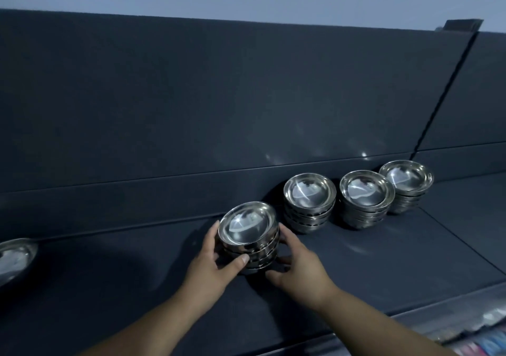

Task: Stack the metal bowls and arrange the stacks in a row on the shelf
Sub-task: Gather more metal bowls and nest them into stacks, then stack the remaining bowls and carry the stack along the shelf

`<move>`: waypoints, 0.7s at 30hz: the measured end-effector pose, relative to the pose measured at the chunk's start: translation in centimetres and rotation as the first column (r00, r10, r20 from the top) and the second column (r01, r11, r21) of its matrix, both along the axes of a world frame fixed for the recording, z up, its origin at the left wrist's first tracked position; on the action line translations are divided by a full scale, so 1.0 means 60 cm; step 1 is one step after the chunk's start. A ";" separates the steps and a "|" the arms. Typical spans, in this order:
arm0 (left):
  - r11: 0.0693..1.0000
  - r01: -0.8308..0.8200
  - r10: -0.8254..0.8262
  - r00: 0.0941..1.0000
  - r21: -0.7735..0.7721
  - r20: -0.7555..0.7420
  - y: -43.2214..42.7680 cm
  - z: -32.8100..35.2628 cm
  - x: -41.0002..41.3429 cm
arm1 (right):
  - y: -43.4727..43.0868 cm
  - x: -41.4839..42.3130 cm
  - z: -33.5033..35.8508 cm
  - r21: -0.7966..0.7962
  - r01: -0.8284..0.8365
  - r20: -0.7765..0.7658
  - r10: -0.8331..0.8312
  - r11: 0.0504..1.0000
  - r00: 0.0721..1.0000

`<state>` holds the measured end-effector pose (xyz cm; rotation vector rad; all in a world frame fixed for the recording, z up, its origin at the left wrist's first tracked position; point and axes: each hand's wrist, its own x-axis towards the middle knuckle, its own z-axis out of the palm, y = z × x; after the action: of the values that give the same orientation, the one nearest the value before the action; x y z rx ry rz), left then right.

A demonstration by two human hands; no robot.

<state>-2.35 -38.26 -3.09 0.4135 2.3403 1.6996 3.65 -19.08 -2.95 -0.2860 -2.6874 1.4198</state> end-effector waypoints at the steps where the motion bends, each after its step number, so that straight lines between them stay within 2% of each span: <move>1: 1.000 -0.013 0.013 1.000 0.002 0.006 0.013 0.000 -0.003 | 0.013 -0.006 -0.003 -0.010 -0.010 0.012 0.010 1.000 1.000; 10: 0.990 -0.130 0.132 0.991 -0.048 0.023 0.075 0.002 -0.034 | 0.059 -0.038 -0.018 -0.036 -0.021 0.024 0.022 0.999 0.999; 13: 0.986 -0.139 0.142 0.989 -0.087 0.031 0.079 0.005 -0.037 | 0.054 -0.027 -0.030 0.068 0.021 0.037 -0.024 0.997 0.999; 17: 0.981 -0.126 0.130 0.991 -0.146 0.020 0.062 0.011 -0.023 | 0.039 -0.009 -0.036 0.246 -0.016 0.132 -0.018 0.969 0.991; 21: 0.925 -0.135 0.117 0.991 -0.356 -0.071 0.000 0.011 0.007 | -0.013 0.001 -0.029 0.438 -0.102 0.190 0.019 0.893 0.982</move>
<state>-1.96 -38.24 -2.42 0.2418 2.6920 1.2736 3.69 -19.85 -4.67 -0.3040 -3.0915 0.7739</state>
